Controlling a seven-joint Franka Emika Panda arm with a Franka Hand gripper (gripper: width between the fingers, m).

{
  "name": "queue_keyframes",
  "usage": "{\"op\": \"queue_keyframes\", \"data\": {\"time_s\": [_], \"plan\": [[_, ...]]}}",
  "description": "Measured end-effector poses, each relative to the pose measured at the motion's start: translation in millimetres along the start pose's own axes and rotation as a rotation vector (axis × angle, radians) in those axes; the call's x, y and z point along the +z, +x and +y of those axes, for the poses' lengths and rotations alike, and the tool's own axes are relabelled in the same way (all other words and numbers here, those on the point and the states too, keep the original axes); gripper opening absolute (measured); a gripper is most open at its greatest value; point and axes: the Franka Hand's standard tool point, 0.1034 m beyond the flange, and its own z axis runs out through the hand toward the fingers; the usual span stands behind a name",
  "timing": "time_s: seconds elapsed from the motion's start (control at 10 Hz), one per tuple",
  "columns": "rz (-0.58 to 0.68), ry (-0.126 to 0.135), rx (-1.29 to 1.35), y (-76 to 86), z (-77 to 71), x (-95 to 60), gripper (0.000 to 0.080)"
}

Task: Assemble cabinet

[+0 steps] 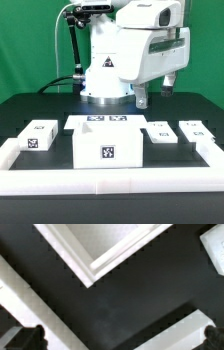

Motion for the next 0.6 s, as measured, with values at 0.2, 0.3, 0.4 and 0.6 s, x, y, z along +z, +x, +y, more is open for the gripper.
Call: {"op": "queue_keyframes", "data": {"time_s": [0.2,0.3,0.4,0.6], "plan": [[0.0,0.0,0.0,0.0,0.0,0.0,0.0797],[0.0,0.0,0.0,0.0,0.0,0.0,0.0797],[0.0,0.0,0.0,0.0,0.0,0.0,0.0797],[0.0,0.0,0.0,0.0,0.0,0.0,0.0797]]}}
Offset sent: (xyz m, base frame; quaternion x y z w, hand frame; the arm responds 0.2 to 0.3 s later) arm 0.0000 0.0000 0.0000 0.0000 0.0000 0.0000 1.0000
